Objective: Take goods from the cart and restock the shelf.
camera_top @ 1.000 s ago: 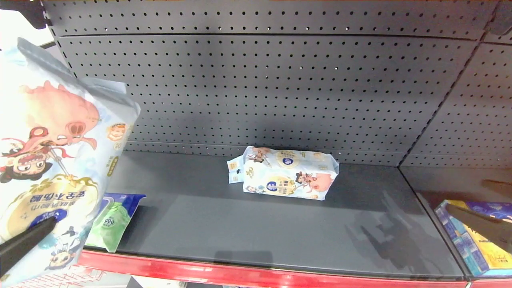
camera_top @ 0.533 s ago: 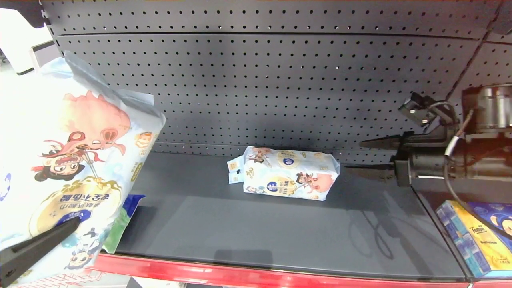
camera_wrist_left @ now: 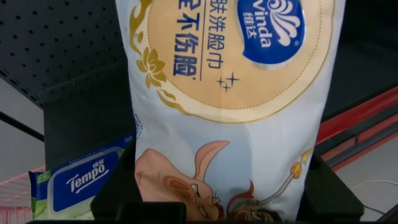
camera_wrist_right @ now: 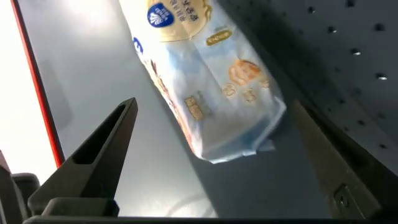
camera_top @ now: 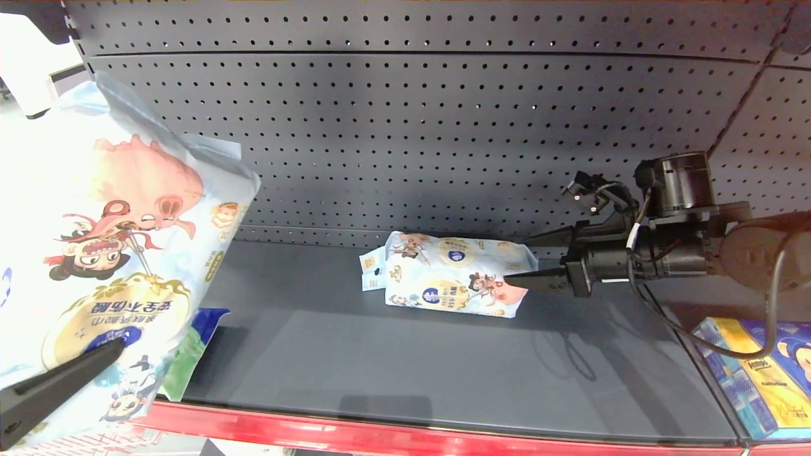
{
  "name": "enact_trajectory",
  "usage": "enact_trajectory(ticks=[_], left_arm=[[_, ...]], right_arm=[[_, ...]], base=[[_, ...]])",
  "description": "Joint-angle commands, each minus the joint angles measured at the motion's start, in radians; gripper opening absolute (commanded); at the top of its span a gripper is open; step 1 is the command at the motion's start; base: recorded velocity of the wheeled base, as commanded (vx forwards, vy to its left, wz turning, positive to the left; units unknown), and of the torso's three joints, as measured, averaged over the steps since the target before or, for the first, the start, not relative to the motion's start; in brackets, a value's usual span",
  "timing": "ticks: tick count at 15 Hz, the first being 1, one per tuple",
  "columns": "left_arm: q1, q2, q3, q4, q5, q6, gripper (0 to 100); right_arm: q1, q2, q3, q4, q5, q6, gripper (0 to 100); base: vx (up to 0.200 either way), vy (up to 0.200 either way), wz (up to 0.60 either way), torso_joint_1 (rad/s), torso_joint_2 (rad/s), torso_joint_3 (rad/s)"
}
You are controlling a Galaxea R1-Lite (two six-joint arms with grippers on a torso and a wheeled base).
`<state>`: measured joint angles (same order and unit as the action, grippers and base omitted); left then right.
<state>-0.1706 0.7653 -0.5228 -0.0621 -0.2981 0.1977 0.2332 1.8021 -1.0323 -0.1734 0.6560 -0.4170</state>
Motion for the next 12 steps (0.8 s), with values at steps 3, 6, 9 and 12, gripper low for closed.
enact_trajectory(ticks=[3, 6, 9, 12], left_arm=[[0.0, -0.001, 0.0, -0.001, 0.0, 0.0, 0], [0.0, -0.001, 0.0, -0.001, 0.0, 0.0, 0], [0.0, 0.0, 0.0, -0.001, 0.0, 0.0, 0], [0.0, 0.0, 0.003, -0.001, 0.0, 0.0, 0]], right_arm=[[0.005, 0.045, -0.035, -0.003, -0.004, -0.011, 100], [0.002, 0.049, -0.055, -0.001, -0.012, -0.012, 100], [0.003, 0.059, -0.029, -0.001, -0.012, -0.026, 100], [-0.006, 0.105, -0.04, -0.003, -0.013, -0.065, 100]], base=[[0.0, 0.0, 0.0, 0.0, 0.0, 0.0], [0.0, 0.0, 0.0, 0.0, 0.0, 0.0], [0.0, 0.0, 0.0, 0.0, 0.0, 0.0], [0.0, 0.0, 0.0, 0.0, 0.0, 0.0]])
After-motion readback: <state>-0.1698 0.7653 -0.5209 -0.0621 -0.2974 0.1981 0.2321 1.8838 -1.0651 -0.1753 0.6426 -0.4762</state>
